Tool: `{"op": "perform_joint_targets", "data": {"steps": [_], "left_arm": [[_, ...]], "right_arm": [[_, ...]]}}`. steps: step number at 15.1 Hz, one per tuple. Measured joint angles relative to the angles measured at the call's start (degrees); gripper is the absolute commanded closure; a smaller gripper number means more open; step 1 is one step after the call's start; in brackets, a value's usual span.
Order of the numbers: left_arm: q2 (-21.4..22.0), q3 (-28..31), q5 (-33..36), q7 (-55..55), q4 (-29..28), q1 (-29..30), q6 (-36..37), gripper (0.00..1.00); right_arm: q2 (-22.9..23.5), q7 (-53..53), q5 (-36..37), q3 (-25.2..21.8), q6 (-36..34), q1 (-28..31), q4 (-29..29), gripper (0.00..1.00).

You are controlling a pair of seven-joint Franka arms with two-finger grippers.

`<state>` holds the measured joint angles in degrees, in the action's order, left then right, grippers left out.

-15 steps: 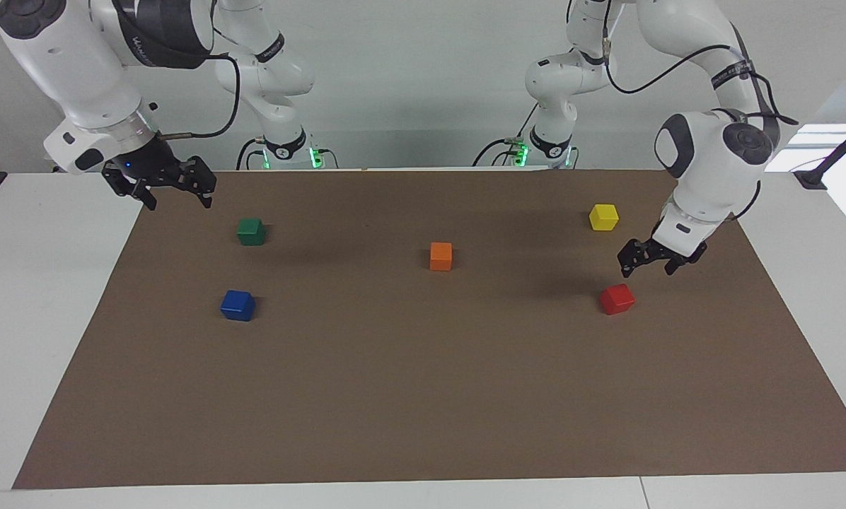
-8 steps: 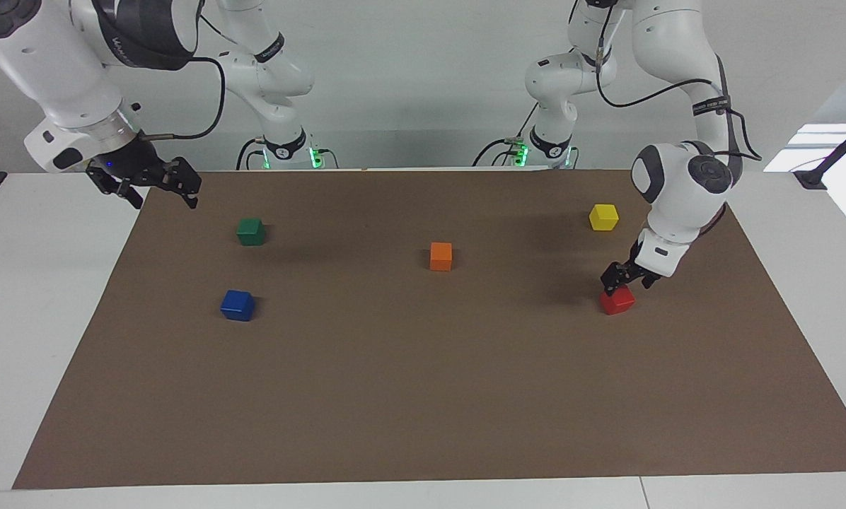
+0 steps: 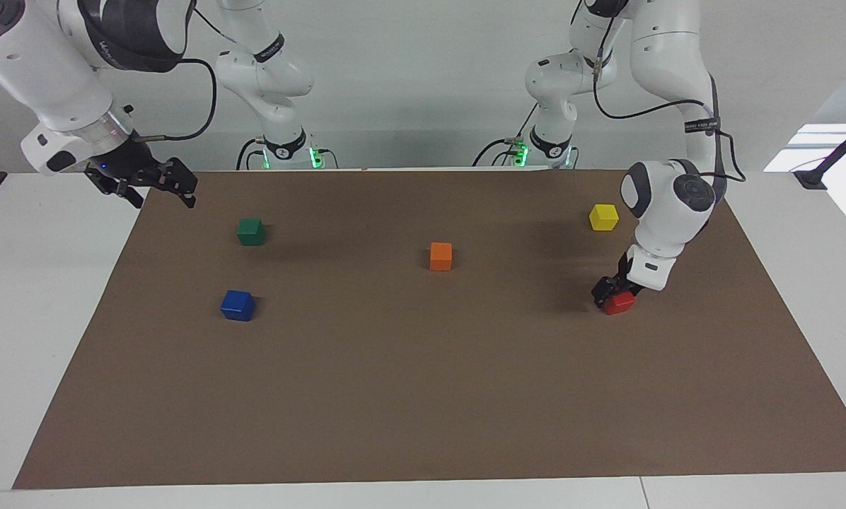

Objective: Transfer red block to right arm and stack on blue block
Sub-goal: 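Reach the left gripper down and grasp the red cube, then carry the red cube toward the right gripper while the right gripper approaches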

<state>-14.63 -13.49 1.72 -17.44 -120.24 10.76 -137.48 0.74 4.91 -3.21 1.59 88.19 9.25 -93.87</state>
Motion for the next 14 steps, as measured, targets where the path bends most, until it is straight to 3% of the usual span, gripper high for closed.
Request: {"op": "perform_joint_targets", "data": {"steps": [1,2,3,5,9,14], "left_arm": [[-0.3,0.0,0.0,0.0,0.0,0.0,-0.1,0.37],[-0.4,0.0,0.0,0.0,0.0,0.0,-0.1,0.88],[-0.4,0.0,0.0,0.0,0.0,0.0,0.0,1.00],[-0.4,0.0,0.0,-0.1,1.1,0.0,2.0,1.00],[-0.2,-0.4,-1.4,-4.2,9.9,0.0,15.7,1.00],[1.7,-2.5,-17.4,-23.9,21.3,-1.3,30.8,1.00]], "right_arm": [[-0.4,0.7,-0.3,0.0,0.4,0.1,-0.8,0.00],[-0.7,1.4,-0.6,0.0,0.8,0.1,-1.6,0.00],[-0.9,2.1,-1.1,0.0,0.9,0.2,-2.2,0.00],[-1.1,2.6,-4.4,0.0,1.0,0.7,-2.8,0.00],[-1.0,5.5,-17.2,0.0,1.0,4.6,-6.1,0.00],[0.1,9.4,-37.8,-0.1,0.3,8.6,-11.9,0.00]]}}
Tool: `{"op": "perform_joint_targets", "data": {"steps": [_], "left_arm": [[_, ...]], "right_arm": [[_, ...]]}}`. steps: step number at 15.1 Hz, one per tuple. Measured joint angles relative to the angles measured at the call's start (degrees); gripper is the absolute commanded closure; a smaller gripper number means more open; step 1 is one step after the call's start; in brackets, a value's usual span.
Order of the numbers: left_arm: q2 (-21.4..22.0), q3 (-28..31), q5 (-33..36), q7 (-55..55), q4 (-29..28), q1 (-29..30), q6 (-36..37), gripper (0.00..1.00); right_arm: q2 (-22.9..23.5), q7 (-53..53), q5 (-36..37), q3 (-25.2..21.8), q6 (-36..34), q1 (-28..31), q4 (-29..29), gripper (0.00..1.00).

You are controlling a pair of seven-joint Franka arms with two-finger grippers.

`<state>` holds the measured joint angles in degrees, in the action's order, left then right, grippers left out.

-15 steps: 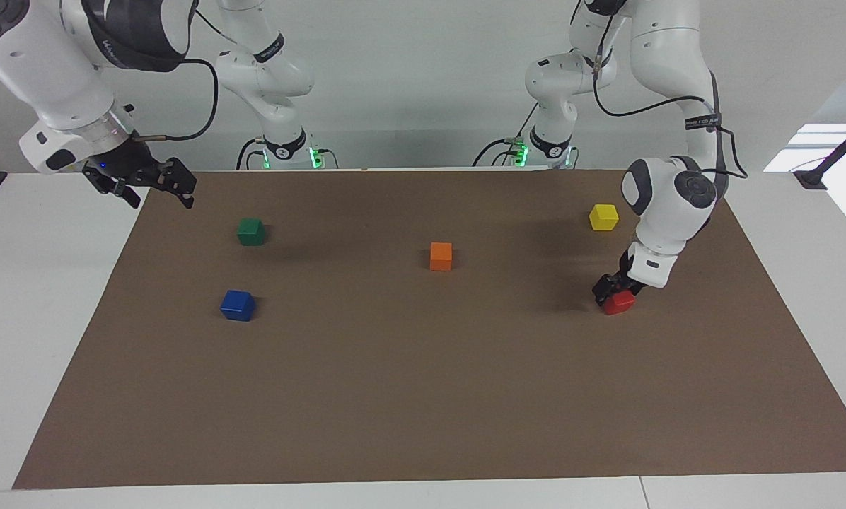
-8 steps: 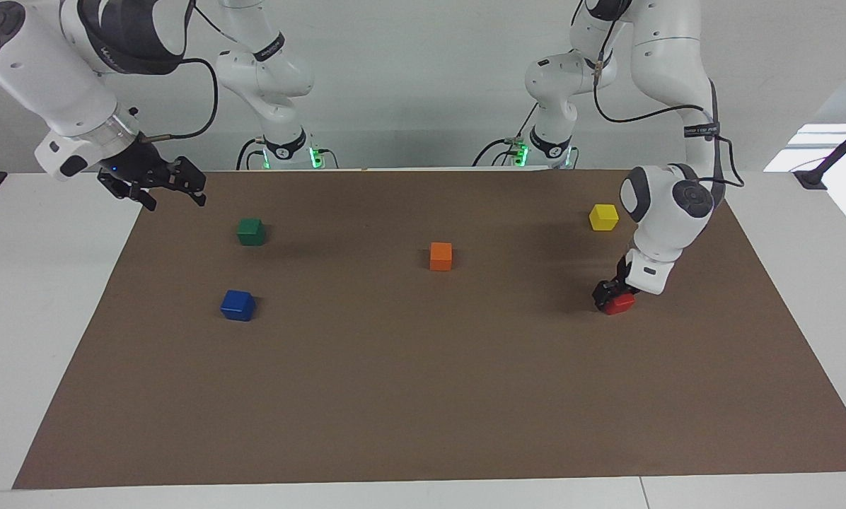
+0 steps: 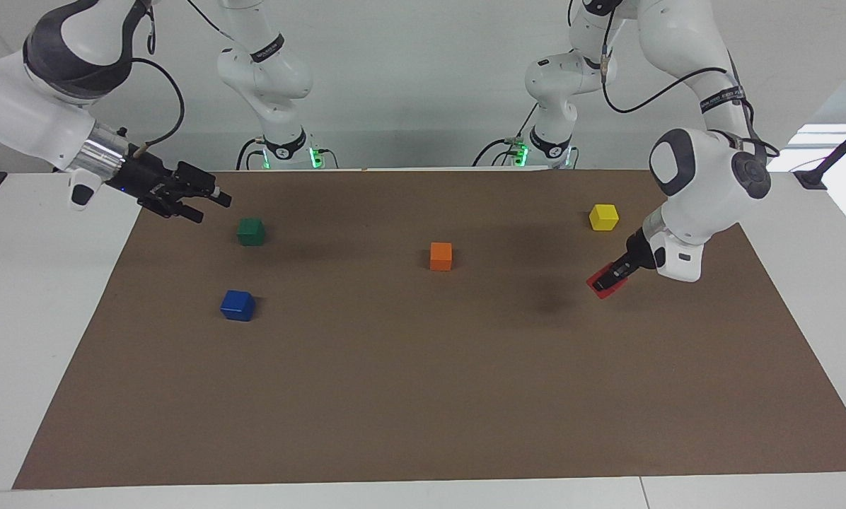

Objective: Transfer red block to right arm and stack on blue block
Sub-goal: 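Carry the red cube toward the right gripper while the right gripper approaches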

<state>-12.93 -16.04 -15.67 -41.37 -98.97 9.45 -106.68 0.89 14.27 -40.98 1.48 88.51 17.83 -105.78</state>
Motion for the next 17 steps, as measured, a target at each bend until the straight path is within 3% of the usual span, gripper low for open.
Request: {"op": "perform_joint_targets", "data": {"steps": [3,6,8,12,17], "left_arm": [[1.7,-1.9,-9.7,-18.6,3.1,-1.0,2.0,1.00],[4.0,-4.3,-21.5,-28.7,3.2,-1.6,3.0,1.00],[4.8,-6.5,-25.8,-34.0,3.2,-3.5,2.5,1.00],[4.9,-8.2,-36.8,-36.8,1.4,-11.2,-6.6,1.00],[5.0,-8.4,-48.9,-34.8,-2.7,-20.4,-24.8,1.00]], "right_arm": [[0.5,0.0,-10.7,0.0,-1.0,1.5,-4.2,0.00],[0.9,0.9,-17.7,0.0,-3.2,3.4,-8.5,0.00],[2.1,2.7,-20.9,0.0,-5.2,4.4,-10.0,0.00],[8.4,9.9,-25.2,0.0,-11.1,7.6,-11.0,0.00],[17.4,17.8,-30.1,0.0,-16.5,10.0,-11.0,0.00]]}}
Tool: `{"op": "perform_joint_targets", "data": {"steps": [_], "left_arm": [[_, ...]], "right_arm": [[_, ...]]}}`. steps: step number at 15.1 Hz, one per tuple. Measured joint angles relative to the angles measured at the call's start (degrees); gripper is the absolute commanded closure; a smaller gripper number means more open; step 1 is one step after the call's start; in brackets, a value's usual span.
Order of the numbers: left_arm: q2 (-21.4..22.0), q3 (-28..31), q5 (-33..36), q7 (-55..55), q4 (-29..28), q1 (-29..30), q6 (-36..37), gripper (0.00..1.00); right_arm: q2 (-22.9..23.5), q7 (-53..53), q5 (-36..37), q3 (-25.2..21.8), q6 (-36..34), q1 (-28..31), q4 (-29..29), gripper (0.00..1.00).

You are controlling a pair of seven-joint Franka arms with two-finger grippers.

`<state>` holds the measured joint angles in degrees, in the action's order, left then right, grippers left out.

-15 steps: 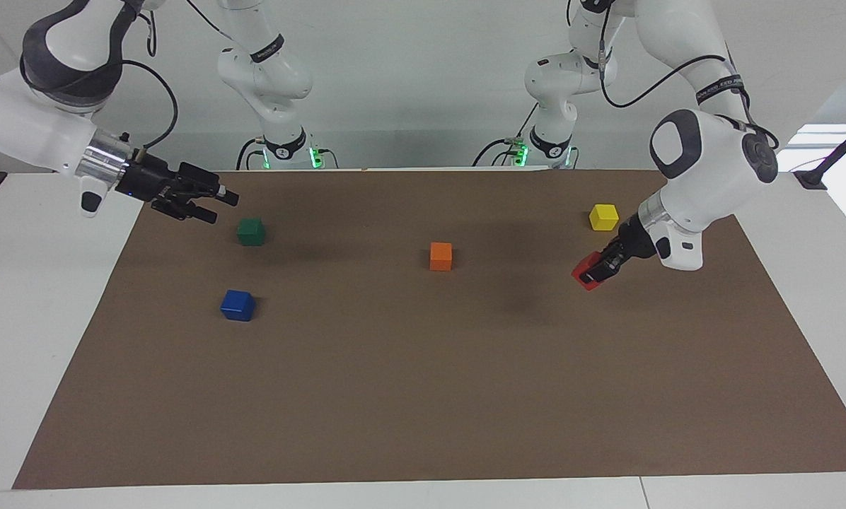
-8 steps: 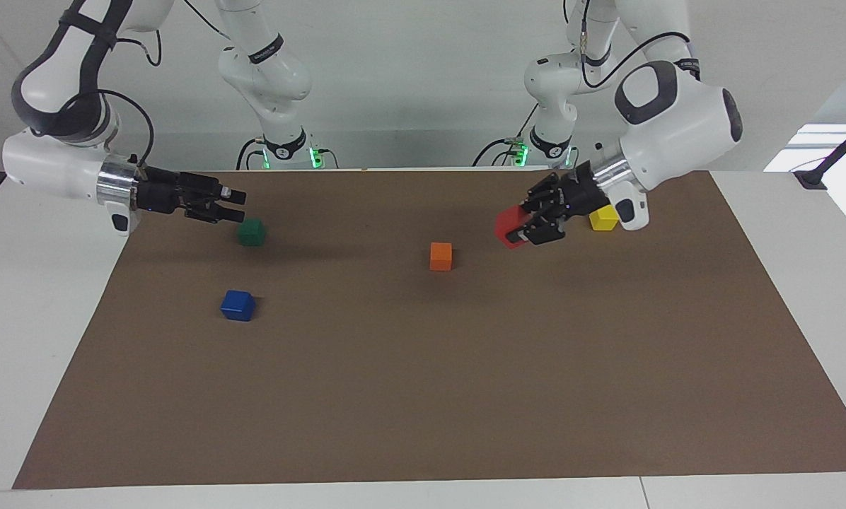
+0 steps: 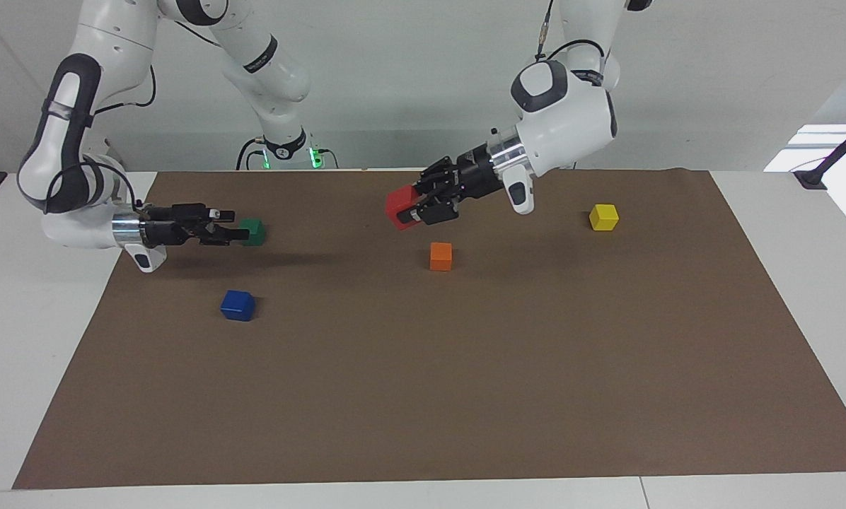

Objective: Transfer red block to right arm and stack on blue block
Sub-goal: 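Carry the red cube toward the right gripper while the right gripper approaches, then close the right gripper on the red cube held by the left gripper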

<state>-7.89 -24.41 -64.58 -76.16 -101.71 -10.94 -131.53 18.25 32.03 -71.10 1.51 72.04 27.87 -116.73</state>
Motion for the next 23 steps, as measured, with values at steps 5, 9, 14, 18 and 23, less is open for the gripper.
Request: {"op": "perform_joint_targets", "data": {"steps": [5,9,14,18,23], "left_arm": [[0.1,0.0,-1.5,-3.4,-0.9,-6.1,-7.1,1.00],[-0.1,-0.1,-1.5,-10.9,-1.1,-11.9,-19.3,1.00],[-3.4,0.3,-1.5,-19.0,1.8,-12.9,-21.6,1.00],[-7.3,0.1,8.7,-31.9,4.4,-15.5,-21.7,1.00],[-8.4,0.0,12.3,-36.8,5.7,-17.9,-21.9,1.00]], "right_arm": [[1.0,0.1,-9.7,0.5,-2.9,-2.8,0.0,0.01],[0.9,0.1,-16.4,0.7,-4.1,-5.2,-1.8,0.01],[0.4,0.2,-24.4,1.0,-4.4,-9.1,-5.1,0.01],[-0.9,3.6,-30.5,1.1,-4.7,-14.0,-9.0,0.01],[-1.3,12.2,-31.1,1.0,-4.7,-16.0,-9.7,0.01]]}}
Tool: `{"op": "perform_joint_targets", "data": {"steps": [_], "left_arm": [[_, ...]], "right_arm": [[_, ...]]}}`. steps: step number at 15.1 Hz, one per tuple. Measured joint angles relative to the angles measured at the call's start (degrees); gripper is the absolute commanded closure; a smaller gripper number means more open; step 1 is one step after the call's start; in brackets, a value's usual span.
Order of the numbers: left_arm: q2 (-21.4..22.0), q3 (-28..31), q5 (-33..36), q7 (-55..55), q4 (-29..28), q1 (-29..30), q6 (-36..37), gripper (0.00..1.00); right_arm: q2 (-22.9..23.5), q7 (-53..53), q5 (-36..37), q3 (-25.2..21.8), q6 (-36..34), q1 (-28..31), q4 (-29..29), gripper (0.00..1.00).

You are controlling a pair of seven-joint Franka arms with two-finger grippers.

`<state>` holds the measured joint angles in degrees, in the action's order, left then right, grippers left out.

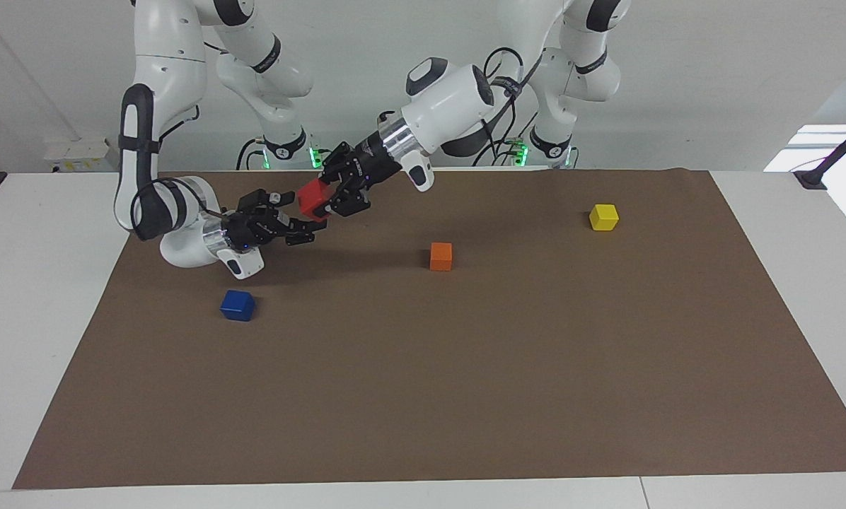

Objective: Transfer red block to right arm and stack on blue block
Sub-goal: 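Close the right gripper on the red cube held by the left gripper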

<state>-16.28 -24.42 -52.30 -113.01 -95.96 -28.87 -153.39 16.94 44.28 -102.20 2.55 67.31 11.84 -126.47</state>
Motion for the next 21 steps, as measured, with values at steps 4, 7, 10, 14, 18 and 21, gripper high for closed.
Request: {"op": "perform_joint_targets", "data": {"steps": [4,7,10,14,18,21], "left_arm": [[-0.4,-0.1,0.0,-0.1,-0.1,-1.2,0.0,1.00],[-0.5,0.0,0.0,0.0,-0.1,-1.4,0.0,1.00],[-0.5,0.1,0.1,0.0,-0.1,-1.4,-0.7,1.00],[-0.7,0.2,0.3,0.0,-0.3,-1.4,-1.4,1.00],[-1.0,0.3,0.5,0.0,-0.6,-1.4,-2.1,1.00],[-1.0,0.3,0.5,-0.1,-0.7,-1.4,-2.6,1.00]], "right_arm": [[0.0,0.8,0.0,-0.1,0.3,0.0,0.0,0.02],[0.0,1.4,0.0,-0.1,0.7,-0.8,0.0,0.02],[0.0,1.9,0.0,-0.1,1.7,-1.3,0.0,0.10],[0.0,2.0,0.0,-0.1,2.6,-1.6,0.1,0.33],[-0.1,2.1,-0.4,-0.2,3.3,-1.7,0.8,0.63],[-0.1,2.1,-0.9,-0.2,3.3,-1.7,0.9,1.00]]}}
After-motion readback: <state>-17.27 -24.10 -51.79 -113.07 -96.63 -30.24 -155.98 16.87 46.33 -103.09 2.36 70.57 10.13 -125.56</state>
